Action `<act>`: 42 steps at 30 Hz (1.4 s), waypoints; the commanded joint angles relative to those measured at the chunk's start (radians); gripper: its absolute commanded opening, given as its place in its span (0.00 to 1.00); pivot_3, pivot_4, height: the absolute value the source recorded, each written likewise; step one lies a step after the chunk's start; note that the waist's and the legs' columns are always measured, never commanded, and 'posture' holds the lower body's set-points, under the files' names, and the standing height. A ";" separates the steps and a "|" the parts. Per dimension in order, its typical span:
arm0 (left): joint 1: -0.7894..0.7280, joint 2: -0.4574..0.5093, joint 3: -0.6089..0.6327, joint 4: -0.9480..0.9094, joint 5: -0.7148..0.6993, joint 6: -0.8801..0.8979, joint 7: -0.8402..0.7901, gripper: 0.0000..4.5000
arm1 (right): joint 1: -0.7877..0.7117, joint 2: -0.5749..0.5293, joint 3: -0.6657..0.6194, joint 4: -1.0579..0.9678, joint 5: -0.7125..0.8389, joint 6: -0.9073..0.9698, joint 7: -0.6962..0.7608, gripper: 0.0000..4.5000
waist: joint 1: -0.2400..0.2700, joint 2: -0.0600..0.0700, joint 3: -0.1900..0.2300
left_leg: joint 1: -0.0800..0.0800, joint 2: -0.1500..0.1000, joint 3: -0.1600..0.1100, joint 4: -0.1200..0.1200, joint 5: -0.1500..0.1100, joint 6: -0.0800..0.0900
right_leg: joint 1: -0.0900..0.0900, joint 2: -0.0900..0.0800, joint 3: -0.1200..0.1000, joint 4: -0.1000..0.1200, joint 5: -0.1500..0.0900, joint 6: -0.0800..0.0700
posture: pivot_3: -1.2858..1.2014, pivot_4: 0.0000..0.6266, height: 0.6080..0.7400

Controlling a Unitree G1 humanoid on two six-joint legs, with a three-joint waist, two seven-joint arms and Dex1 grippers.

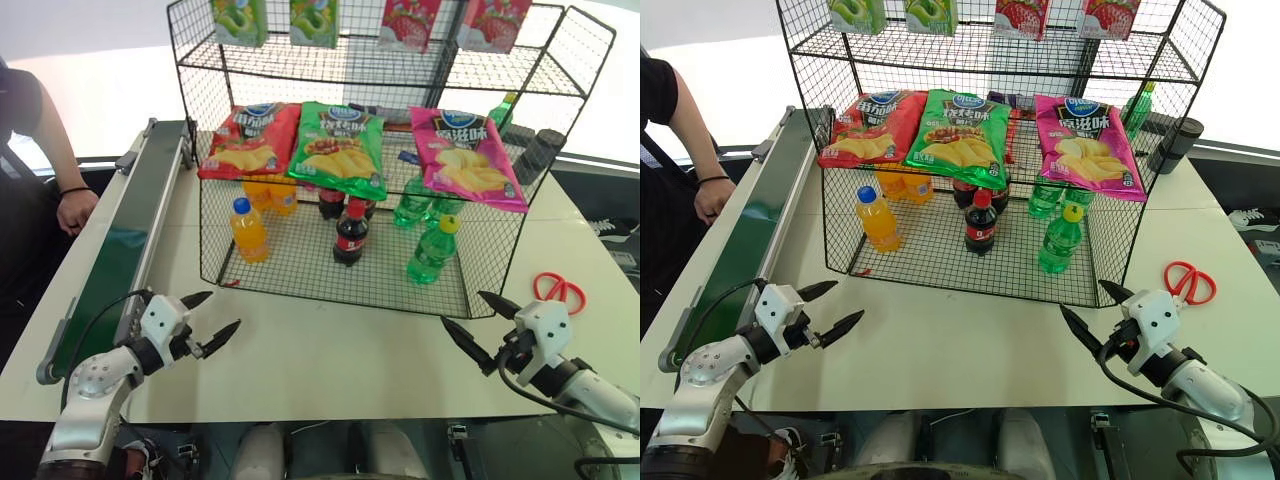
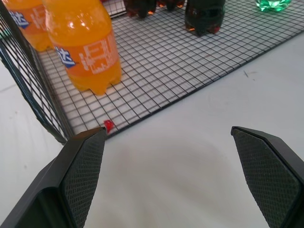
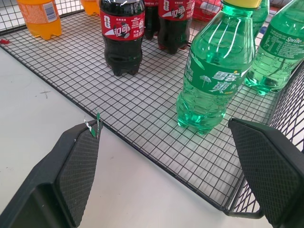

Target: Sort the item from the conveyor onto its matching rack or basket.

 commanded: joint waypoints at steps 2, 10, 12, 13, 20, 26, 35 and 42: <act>-0.001 0.011 0.029 -0.032 -0.022 -0.003 -0.006 1.00 | -0.006 -0.004 -0.021 -0.017 0.008 -0.022 -0.002 0.98 | 0.000 0.000 0.000 | 0.000 0.000 0.000 0.000 0.000 0.000 | 0.000 0.000 0.000 0.000 0.000 0.000 | 0.52 0.24 1.00; 0.000 0.007 0.022 -0.034 -0.005 -0.003 0.019 1.00 | -0.006 -0.002 -0.019 -0.015 0.007 -0.024 -0.003 0.98 | 0.000 0.000 0.000 | 0.000 0.000 0.000 0.000 0.000 0.000 | 0.000 0.000 0.000 0.000 0.000 0.000 | 0.52 0.24 1.00; -0.002 0.008 0.020 -0.033 -0.004 -0.003 0.021 1.00 | -0.008 -0.002 -0.018 -0.012 0.006 -0.025 -0.003 0.98 | 0.000 0.000 0.000 | 0.000 0.000 0.000 0.000 0.000 0.000 | 0.000 0.000 0.000 0.000 0.000 0.000 | 0.52 0.24 1.00; -0.002 0.007 0.019 -0.033 -0.003 -0.004 0.022 1.00 | -0.009 -0.003 -0.018 -0.010 0.006 -0.026 -0.002 0.98 | 0.000 0.000 0.000 | 0.000 0.000 0.000 0.000 0.000 0.000 | 0.000 0.000 0.000 0.000 0.000 0.000 | 0.52 0.24 1.00; -0.007 0.001 0.013 -0.034 0.000 -0.002 0.031 1.00 | -0.017 -0.003 -0.016 -0.001 0.002 -0.031 -0.002 0.98 | 0.000 0.000 0.000 | 0.000 0.000 0.000 0.000 0.000 0.000 | 0.000 0.000 0.000 0.000 0.000 0.000 | 0.52 0.24 1.00; -0.009 -0.002 0.008 -0.034 0.005 -0.004 0.040 1.00 | -0.012 0.000 -0.013 0.008 -0.007 -0.046 -0.001 0.98 | 0.000 0.000 0.000 | 0.000 0.000 0.000 0.000 0.000 0.000 | 0.000 0.000 0.000 0.000 0.000 0.000 | 0.52 0.24 1.00; -0.001 -0.008 0.006 -0.047 0.009 0.005 0.053 1.00 | -0.029 -0.010 -0.007 0.006 -0.008 -0.035 -0.002 0.98 | -0.001 0.000 0.000 | 0.000 0.000 0.000 0.000 0.000 0.000 | 0.000 0.000 0.000 0.000 0.000 0.000 | 0.52 0.24 1.00; -0.015 -0.022 -0.003 -0.032 0.018 0.005 0.063 1.00 | -0.047 0.004 0.002 0.008 -0.016 -0.036 -0.023 0.98 | 0.000 0.000 0.000 | 0.000 0.000 0.000 0.000 0.000 0.000 | 0.000 -0.001 0.000 0.000 0.000 0.000 | 0.52 0.24 1.00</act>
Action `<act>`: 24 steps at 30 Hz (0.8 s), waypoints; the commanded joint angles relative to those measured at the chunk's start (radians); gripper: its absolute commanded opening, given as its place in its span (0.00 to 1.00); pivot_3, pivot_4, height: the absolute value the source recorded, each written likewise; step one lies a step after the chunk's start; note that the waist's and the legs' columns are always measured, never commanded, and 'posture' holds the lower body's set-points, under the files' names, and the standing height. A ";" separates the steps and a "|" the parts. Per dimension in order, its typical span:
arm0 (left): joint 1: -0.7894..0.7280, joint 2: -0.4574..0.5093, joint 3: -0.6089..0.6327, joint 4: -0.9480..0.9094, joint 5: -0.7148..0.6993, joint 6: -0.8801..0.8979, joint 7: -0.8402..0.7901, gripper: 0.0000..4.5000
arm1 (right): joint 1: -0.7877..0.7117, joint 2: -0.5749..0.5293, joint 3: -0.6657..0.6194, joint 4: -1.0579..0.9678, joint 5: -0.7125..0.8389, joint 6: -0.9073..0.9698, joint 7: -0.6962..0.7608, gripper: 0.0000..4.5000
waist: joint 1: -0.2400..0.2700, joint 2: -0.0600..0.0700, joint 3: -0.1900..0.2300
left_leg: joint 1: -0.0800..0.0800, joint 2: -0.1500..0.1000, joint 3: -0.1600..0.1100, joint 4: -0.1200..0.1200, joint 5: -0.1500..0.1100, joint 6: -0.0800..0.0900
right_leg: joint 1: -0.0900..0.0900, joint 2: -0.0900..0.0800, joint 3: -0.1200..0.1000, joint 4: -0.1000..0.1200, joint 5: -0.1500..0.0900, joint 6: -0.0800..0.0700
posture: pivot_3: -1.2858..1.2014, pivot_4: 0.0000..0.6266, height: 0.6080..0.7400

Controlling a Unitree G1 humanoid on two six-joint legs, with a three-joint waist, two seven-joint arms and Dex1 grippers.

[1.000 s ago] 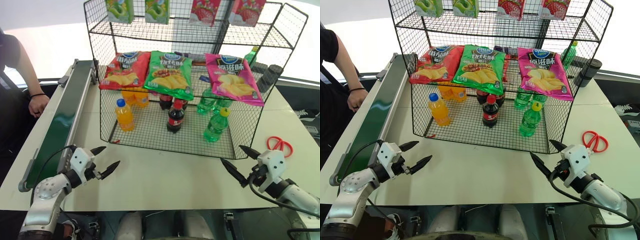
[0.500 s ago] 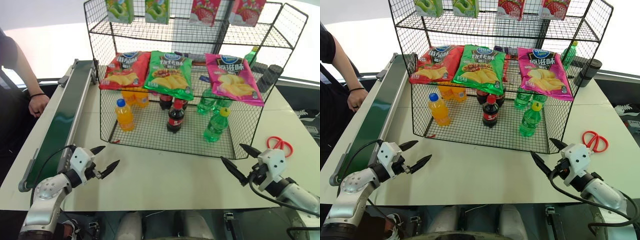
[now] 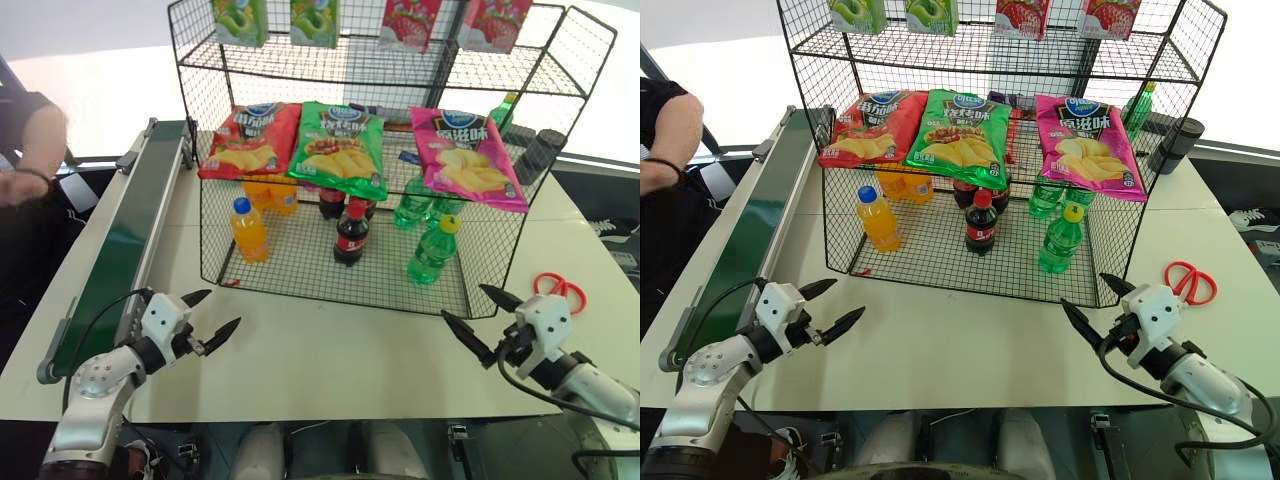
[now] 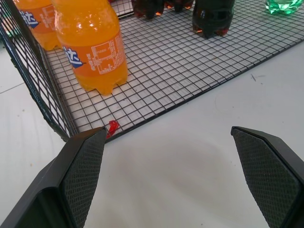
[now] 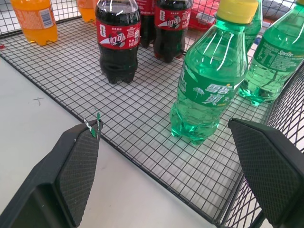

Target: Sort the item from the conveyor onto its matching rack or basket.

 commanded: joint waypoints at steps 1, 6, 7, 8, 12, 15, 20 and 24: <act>-0.013 -0.008 -0.001 -0.010 0.004 -0.003 0.008 1.00 | -0.014 0.005 0.001 -0.013 -0.005 -0.011 -0.017 0.98 | 0.000 0.000 0.000 | 0.000 0.000 0.000 0.000 0.000 0.000 | 0.000 0.000 0.000 0.000 0.000 0.000 | 0.52 0.24 1.00; -0.001 -0.015 0.003 -0.020 0.004 -0.005 0.012 1.00 | -0.021 0.007 0.022 -0.015 -0.006 -0.003 -0.020 0.98 | 0.000 0.000 0.000 | 0.000 0.000 0.000 0.000 0.000 0.000 | 0.000 0.000 0.000 0.000 0.000 0.000 | 0.52 0.24 1.00; 0.009 -0.015 0.005 -0.024 0.004 -0.008 0.012 1.00 | -0.021 0.008 0.021 -0.014 -0.005 -0.003 -0.023 0.98 | 0.000 0.000 0.000 | 0.000 0.000 0.000 0.000 0.000 0.000 | 0.000 0.000 0.000 0.000 0.000 0.000 | 0.52 0.24 1.00; 0.016 -0.015 0.007 -0.030 0.003 -0.009 0.013 1.00 | -0.022 0.007 0.020 -0.013 -0.003 -0.003 -0.026 0.98 | 0.000 0.000 0.000 | 0.000 0.000 0.000 0.000 0.000 0.000 | 0.000 0.000 0.000 0.000 0.000 0.000 | 0.52 0.24 1.00; 0.032 -0.015 0.009 -0.052 0.000 0.001 0.024 1.00 | -0.015 0.007 0.020 -0.016 -0.001 -0.005 -0.028 0.98 | 0.000 0.000 0.000 | 0.000 0.000 0.000 0.000 0.000 0.000 | 0.000 0.000 0.000 0.000 0.000 0.000 | 0.52 0.24 1.00; 0.033 -0.010 0.008 -0.056 -0.002 0.004 0.020 1.00 | -0.011 0.013 0.026 -0.015 -0.004 -0.008 -0.031 0.98 | 0.000 0.000 0.000 | 0.000 0.000 0.000 0.000 0.000 0.000 | 0.000 -0.001 0.000 0.000 0.000 0.000 | 0.52 0.24 1.00; 0.017 -0.011 0.002 -0.055 0.001 0.011 0.020 1.00 | -0.010 0.021 0.034 -0.020 -0.007 -0.008 -0.040 0.98 | 0.000 0.000 0.000 | 0.000 0.000 0.000 0.000 0.000 0.000 | 0.000 -0.001 0.000 0.000 0.000 0.000 | 0.52 0.24 1.00; 0.004 -0.019 -0.004 -0.048 0.007 0.011 0.024 1.00 | -0.013 0.028 0.042 -0.015 -0.011 -0.013 -0.044 0.98 | 0.000 0.000 0.000 | 0.000 0.000 0.000 0.000 0.000 0.000 | 0.000 -0.001 0.000 0.000 0.000 0.000 | 0.52 0.24 1.00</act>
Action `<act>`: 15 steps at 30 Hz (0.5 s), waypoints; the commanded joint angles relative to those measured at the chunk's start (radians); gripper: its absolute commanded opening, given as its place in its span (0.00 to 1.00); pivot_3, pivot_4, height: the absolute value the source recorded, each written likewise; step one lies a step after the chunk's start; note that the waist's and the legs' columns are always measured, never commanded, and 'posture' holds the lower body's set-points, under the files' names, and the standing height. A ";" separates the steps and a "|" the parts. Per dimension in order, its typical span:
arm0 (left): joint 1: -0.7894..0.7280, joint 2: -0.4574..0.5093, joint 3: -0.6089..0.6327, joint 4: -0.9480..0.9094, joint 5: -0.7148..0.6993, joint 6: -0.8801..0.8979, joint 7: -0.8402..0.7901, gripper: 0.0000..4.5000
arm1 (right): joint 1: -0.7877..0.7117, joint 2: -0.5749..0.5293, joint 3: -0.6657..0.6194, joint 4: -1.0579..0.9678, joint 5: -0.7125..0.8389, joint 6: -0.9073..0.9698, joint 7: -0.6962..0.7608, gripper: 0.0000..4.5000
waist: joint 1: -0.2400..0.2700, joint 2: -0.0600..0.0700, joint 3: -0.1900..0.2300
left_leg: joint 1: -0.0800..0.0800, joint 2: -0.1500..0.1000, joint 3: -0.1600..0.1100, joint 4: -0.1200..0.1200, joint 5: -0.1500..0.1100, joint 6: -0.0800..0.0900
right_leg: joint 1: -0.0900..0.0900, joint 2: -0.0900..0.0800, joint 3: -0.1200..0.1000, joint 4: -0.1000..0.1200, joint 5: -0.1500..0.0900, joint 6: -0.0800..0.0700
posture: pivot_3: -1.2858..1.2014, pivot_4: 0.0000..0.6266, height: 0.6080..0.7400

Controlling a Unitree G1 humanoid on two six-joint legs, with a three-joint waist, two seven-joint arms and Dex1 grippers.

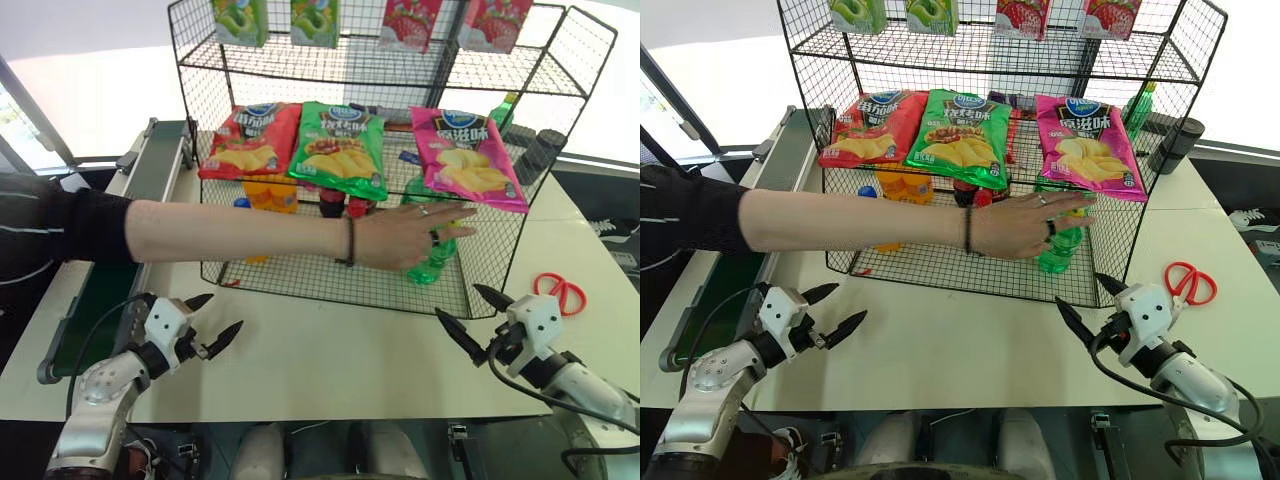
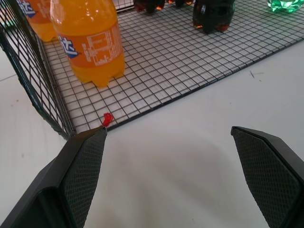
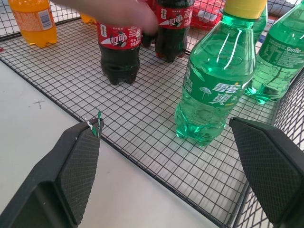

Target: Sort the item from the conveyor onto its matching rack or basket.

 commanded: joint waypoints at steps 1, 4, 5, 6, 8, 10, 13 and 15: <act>-0.012 -0.003 -0.003 -0.024 0.005 -0.009 0.004 1.00 | -0.007 0.005 0.001 -0.012 -0.004 -0.019 -0.006 0.98 | 0.000 0.000 0.000 | 0.000 0.000 0.000 0.000 0.000 0.000 | 0.000 0.000 0.000 0.000 0.000 0.000 | 0.52 0.24 1.00; -0.022 -0.012 -0.007 -0.016 0.012 -0.013 0.007 1.00 | -0.016 0.009 0.005 0.000 -0.009 -0.027 -0.007 0.98 | 0.000 0.000 0.000 | 0.000 0.000 0.000 0.000 0.000 0.000 | 0.000 0.000 0.000 0.000 0.000 0.000 | 0.52 0.24 1.00; -0.024 -0.014 -0.008 -0.015 0.014 -0.014 0.008 1.00 | -0.019 0.011 0.005 0.005 -0.010 -0.030 -0.007 0.98 | 0.000 0.000 0.000 | 0.000 0.000 0.000 0.000 0.000 0.000 | 0.000 0.000 0.000 0.000 0.000 0.000 | 0.52 0.24 1.00; -0.026 -0.017 -0.008 -0.013 0.015 -0.016 0.007 1.00 | -0.022 0.012 0.005 0.010 -0.012 -0.033 -0.007 0.98 | 0.000 0.000 0.000 | 0.000 0.000 0.000 0.000 0.000 0.000 | 0.000 0.000 0.000 0.000 0.000 0.000 | 0.52 0.24 1.00; -0.030 -0.021 -0.008 -0.010 0.019 -0.017 0.006 1.00 | -0.027 0.012 0.006 0.018 -0.015 -0.038 -0.005 0.98 | 0.000 0.000 0.000 | 0.000 0.000 0.000 0.000 0.000 0.000 | 0.000 0.000 0.000 0.000 0.000 0.000 | 0.52 0.24 1.00; -0.036 -0.024 -0.008 -0.008 0.022 -0.017 0.005 1.00 | -0.036 0.013 0.009 0.024 -0.019 -0.040 -0.007 0.98 | 0.000 0.000 0.000 | 0.000 0.000 0.000 0.000 0.000 0.000 | 0.000 0.000 0.000 0.000 0.000 0.000 | 0.52 0.24 1.00; -0.042 -0.026 -0.008 -0.005 0.023 -0.018 0.004 1.00 | -0.050 0.015 0.017 0.026 -0.023 -0.038 -0.013 0.98 | 0.000 0.000 0.000 | 0.000 0.000 0.000 0.000 0.000 0.000 | 0.000 0.000 0.000 0.000 0.000 0.000 | 0.52 0.24 1.00; -0.042 -0.027 -0.009 -0.006 0.023 -0.016 0.002 1.00 | -0.055 0.015 0.022 0.027 -0.025 -0.039 -0.016 0.98 | 0.000 0.000 0.000 | 0.000 0.000 0.000 0.000 0.000 0.000 | 0.000 0.000 0.000 0.000 0.000 0.000 | 0.52 0.24 1.00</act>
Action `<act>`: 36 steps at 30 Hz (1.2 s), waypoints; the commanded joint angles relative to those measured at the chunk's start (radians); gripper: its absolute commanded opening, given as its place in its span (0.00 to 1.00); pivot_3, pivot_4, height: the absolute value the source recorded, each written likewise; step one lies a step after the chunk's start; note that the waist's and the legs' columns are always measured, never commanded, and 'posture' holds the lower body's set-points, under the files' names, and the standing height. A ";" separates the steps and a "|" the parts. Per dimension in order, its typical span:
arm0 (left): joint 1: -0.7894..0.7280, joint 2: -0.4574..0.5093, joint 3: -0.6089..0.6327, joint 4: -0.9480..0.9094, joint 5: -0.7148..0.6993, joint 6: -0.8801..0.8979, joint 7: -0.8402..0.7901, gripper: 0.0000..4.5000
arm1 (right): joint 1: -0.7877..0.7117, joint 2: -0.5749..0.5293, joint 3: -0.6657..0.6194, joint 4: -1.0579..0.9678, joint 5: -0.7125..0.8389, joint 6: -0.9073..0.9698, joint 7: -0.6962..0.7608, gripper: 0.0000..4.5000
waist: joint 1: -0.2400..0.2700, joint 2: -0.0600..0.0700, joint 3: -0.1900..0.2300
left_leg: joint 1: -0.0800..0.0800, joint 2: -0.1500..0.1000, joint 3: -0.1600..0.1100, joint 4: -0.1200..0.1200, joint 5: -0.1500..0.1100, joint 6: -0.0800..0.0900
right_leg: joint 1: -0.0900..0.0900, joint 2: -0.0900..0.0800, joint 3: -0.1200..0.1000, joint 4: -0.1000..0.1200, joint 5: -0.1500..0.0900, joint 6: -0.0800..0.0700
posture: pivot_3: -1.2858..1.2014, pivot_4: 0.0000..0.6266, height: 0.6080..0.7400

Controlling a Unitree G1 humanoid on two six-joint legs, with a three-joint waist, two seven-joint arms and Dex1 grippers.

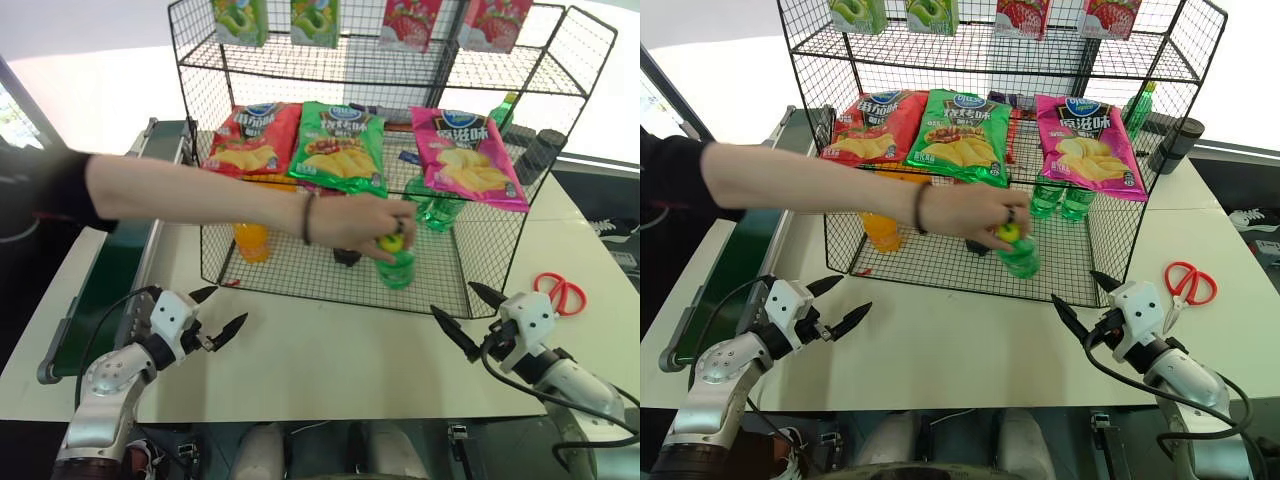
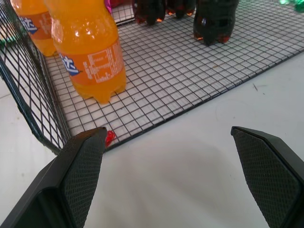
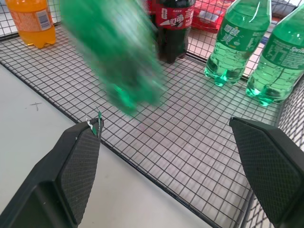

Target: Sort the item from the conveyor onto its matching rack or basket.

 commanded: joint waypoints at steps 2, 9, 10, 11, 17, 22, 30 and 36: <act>-0.004 -0.002 -0.006 -0.014 0.000 -0.011 -0.003 1.00 | -0.016 0.006 -0.005 -0.014 0.002 -0.021 -0.011 0.98 | 0.000 0.000 0.000 | 0.000 0.000 0.000 0.000 0.000 0.000 | 0.000 0.000 0.000 0.000 0.000 0.000 | 0.52 0.24 1.00; -0.001 0.000 -0.014 -0.027 0.007 -0.003 -0.002 1.00 | -0.018 0.008 0.000 -0.018 0.007 -0.019 -0.009 0.98 | 0.000 0.000 0.000 | 0.000 0.000 0.000 0.000 0.000 0.000 | 0.000 0.000 0.000 0.000 0.000 0.000 | 0.52 0.24 1.00; -0.001 -0.002 -0.017 -0.033 0.008 -0.002 0.000 1.00 | -0.018 0.008 0.001 -0.019 0.007 -0.018 -0.009 0.98 | 0.000 0.000 0.000 | 0.000 0.000 0.000 0.000 0.000 0.000 | 0.000 0.000 0.000 0.000 0.000 0.000 | 0.52 0.24 1.00; -0.002 -0.004 -0.021 -0.039 0.009 -0.003 0.002 1.00 | -0.019 0.009 0.004 -0.020 0.007 -0.017 -0.009 0.98 | 0.000 0.000 0.000 | 0.000 0.000 0.000 0.000 0.000 0.000 | 0.000 0.000 0.000 0.000 0.000 0.000 | 0.52 0.24 1.00; -0.027 -0.011 -0.006 -0.076 -0.023 0.031 0.030 1.00 | -0.031 0.004 0.009 -0.024 0.010 -0.007 -0.010 0.98 | 0.001 0.000 0.000 | 0.000 0.000 0.000 0.000 0.000 0.000 | 0.000 0.000 0.000 0.000 0.000 0.000 | 0.52 0.24 1.00; -0.062 -0.010 0.050 -0.117 -0.065 0.101 0.085 1.00 | -0.042 -0.003 0.011 -0.022 0.015 0.003 -0.004 0.98 | 0.000 0.000 0.000 | 0.000 0.000 0.000 0.000 0.000 0.000 | 0.000 0.000 0.000 0.000 0.001 0.002 | 0.52 0.24 1.00; -0.096 -0.023 0.217 -0.159 -0.202 0.240 0.206 1.00 | -0.093 -0.007 0.039 0.011 0.011 0.010 0.016 0.98 | -0.001 0.000 0.000 | 0.000 0.000 0.000 0.000 0.000 0.000 | 0.000 0.000 0.000 0.000 0.002 0.003 | 0.52 0.24 1.00; -0.135 -0.025 0.305 -0.054 -0.181 0.304 0.357 1.00 | -0.134 0.000 0.070 0.024 0.010 0.007 0.031 0.98 | 0.001 -0.001 0.000 | 0.000 0.000 0.000 0.000 0.000 0.000 | 0.000 0.001 0.000 0.000 0.002 0.003 | 0.52 0.24 1.00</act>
